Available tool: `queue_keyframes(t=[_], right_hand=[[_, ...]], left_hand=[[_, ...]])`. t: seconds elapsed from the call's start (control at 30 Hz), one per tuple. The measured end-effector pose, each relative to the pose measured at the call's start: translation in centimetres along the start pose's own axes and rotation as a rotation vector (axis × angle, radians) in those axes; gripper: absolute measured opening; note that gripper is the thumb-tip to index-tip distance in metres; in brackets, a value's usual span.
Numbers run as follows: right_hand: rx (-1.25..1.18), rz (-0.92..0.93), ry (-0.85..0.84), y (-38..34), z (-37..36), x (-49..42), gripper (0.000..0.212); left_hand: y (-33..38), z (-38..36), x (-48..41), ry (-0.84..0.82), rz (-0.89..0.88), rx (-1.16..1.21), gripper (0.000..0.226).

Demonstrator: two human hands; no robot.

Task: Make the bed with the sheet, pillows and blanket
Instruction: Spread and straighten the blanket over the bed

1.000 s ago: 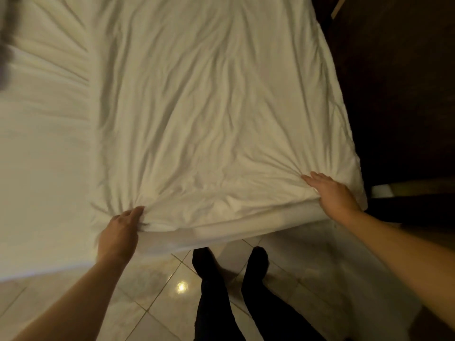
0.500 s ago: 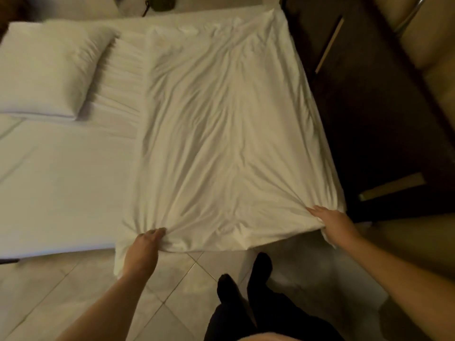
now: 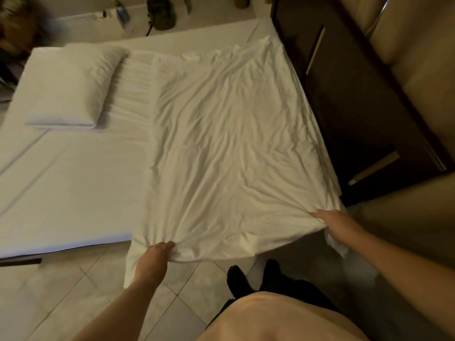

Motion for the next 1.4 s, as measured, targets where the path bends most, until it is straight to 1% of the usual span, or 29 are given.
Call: queue_keyframes(t=[0.07, 0.1, 0.13, 0.2, 0.27, 0.37, 0.43, 0.5, 0.57, 0.6, 0.67, 0.7, 0.8, 1.0, 1.2, 1.4], right_hand=[[0.031, 0.033, 0.022, -0.4, 1.9, -0.1, 0.039], [0.032, 0.029, 0.053, -0.4, 3.0, -0.1, 0.036], [0.014, 0.018, 0.049, -0.3, 3.9, -0.3, 0.035], [0.003, -0.009, 0.006, -0.2, 5.6, -0.8, 0.043], [-0.016, -0.003, -0.028, -0.1, 7.4, -1.5, 0.045], [-0.001, 0.014, -0.008, -0.2, 10.9, -3.1, 0.050], [0.013, 0.012, -0.001, -0.4, 13.4, -4.2, 0.047], [0.087, 0.011, 0.000, -0.8, 15.7, -5.8, 0.047], [0.123, -0.031, 0.000, -1.2, 17.9, -7.4, 0.048], [0.107, -0.032, 0.008, -1.5, 18.9, -8.3, 0.043], [0.086, -0.044, 0.016, -2.2, 20.9, -9.8, 0.028], [0.073, -0.050, 0.025, -2.7, 22.1, -10.6, 0.026], [0.074, -0.070, 0.041, -3.6, 25.0, -13.9, 0.029], [0.056, -0.151, 0.036, -4.9, 29.6, -21.6, 0.023], [0.030, -0.170, 0.085, -5.8, 33.3, -27.9, 0.030], [0.021, -0.146, -0.004, -6.0, 36.0, -34.8, 0.040]], left_hand=[[0.1, 0.6, -0.7, -0.003, 0.019, -0.005, 0.057], [0.0, 0.8, -1.0, -0.003, 0.022, -0.005, 0.057], [0.1, 1.2, -1.2, -0.005, 0.026, -0.012, 0.057], [0.5, 2.0, -1.7, 0.011, 0.022, -0.040, 0.056], [1.0, 3.3, -2.5, 0.042, 0.016, -0.065, 0.057], [1.7, 5.7, -4.6, 0.091, 0.014, -0.080, 0.062], [2.3, 7.6, -6.2, 0.127, 0.021, -0.051, 0.065], [2.8, 9.8, -7.9, 0.176, 0.006, -0.040, 0.063], [3.1, 12.1, -10.0, 0.226, -0.008, -0.044, 0.060], [3.1, 13.2, -11.3, 0.241, -0.016, -0.045, 0.060], [3.2, 15.7, -14.1, 0.231, -0.034, -0.058, 0.054], [3.4, 16.8, -15.6, 0.221, -0.051, -0.061, 0.049], [4.0, 20.3, -20.7, 0.215, -0.110, -0.083, 0.044], [4.4, 25.2, -31.0, 0.201, -0.183, -0.060, 0.048], [4.8, 28.3, -39.4, 0.175, -0.185, -0.092, 0.048], [5.2, 29.6, -46.8, 0.142, -0.145, -0.065, 0.045]])
Point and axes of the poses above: each hand's wrist, its own x-axis away from the middle knuckle, its own z-axis out of the back of the hand, y = z × x, the point moved 4 cm from there along -x, towards the middle knuckle, and after that the axes turned 2 degrees about x, right-handed, at the moved point
